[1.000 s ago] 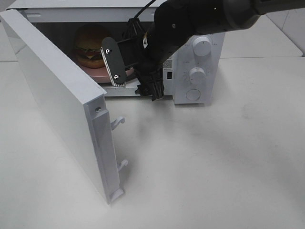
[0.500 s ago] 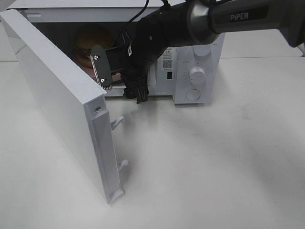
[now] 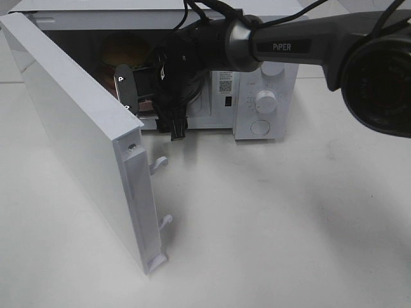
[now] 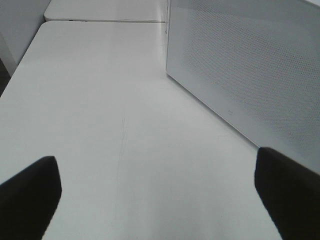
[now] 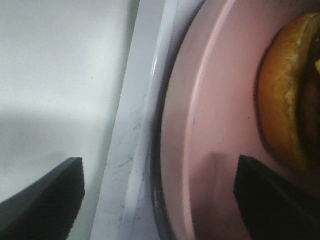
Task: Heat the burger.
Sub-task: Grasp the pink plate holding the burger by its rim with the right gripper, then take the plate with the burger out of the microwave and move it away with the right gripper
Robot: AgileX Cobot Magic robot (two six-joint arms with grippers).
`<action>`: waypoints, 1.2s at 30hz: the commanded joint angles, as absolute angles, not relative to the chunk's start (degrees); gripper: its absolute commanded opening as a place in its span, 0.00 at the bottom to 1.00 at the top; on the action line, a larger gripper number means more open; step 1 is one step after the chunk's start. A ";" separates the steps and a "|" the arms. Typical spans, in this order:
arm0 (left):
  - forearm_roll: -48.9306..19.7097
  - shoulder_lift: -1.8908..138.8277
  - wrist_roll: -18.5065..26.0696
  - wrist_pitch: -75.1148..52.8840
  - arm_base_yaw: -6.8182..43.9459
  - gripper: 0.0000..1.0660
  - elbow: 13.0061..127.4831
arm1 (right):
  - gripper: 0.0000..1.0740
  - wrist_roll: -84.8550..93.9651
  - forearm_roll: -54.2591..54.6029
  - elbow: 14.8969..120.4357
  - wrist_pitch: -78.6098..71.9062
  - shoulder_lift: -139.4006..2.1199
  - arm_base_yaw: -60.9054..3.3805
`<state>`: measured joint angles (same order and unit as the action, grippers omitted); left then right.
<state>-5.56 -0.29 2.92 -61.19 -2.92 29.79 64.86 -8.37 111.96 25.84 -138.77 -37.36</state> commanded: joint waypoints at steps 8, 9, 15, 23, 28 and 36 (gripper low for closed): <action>-5.61 -1.38 2.58 -61.25 -3.04 0.92 29.56 | 0.33 64.69 -7.22 115.16 27.67 -141.46 -37.36; -5.61 -1.38 2.58 -61.25 -3.04 0.92 29.56 | 0.33 64.69 -7.22 115.16 27.67 -141.46 -37.36; -5.61 -1.38 2.58 -61.25 -3.04 0.92 29.56 | 0.00 64.57 -7.16 115.16 27.27 -141.46 -37.36; -5.61 -1.38 2.58 -61.25 -3.04 0.92 29.56 | 0.00 65.49 -7.05 115.11 28.99 -141.46 -37.36; -5.61 -1.38 2.58 -61.25 -3.04 0.92 29.56 | 0.00 66.35 -7.05 114.59 30.14 -140.83 -37.41; -5.56 -1.38 2.58 -61.25 -3.04 0.92 29.56 | 0.00 73.63 -7.28 108.00 28.59 -136.42 -37.87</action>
